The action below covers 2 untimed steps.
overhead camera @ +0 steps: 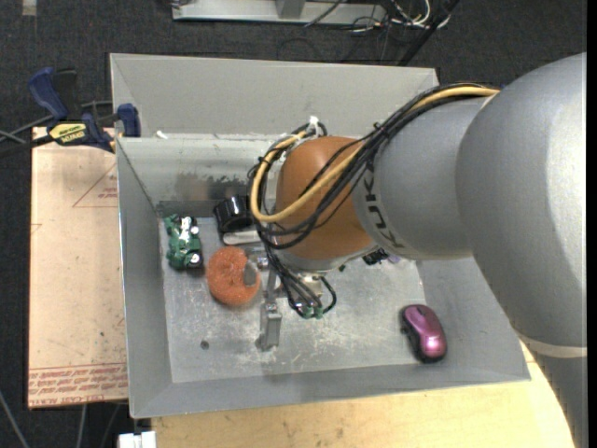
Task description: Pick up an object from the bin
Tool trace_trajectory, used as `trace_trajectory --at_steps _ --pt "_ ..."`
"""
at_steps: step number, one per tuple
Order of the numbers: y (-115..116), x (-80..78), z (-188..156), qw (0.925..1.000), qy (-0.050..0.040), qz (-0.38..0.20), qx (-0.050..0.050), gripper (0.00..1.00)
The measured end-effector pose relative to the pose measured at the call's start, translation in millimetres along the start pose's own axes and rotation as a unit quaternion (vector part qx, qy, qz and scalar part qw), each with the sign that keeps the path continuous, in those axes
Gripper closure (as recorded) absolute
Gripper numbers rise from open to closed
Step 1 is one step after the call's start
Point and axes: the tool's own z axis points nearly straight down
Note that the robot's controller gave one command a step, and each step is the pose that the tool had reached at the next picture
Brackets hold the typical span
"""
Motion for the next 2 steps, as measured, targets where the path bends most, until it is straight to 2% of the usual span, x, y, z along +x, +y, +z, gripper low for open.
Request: trace_trajectory --at_steps 1,2 --pt "18.6 -23.8 25.8 0.9993 0.0005 -0.038 0.0 0.0" --pt "14.3 -26.4 39.6 0.9977 -0.0022 0.067 -0.002 1.0"
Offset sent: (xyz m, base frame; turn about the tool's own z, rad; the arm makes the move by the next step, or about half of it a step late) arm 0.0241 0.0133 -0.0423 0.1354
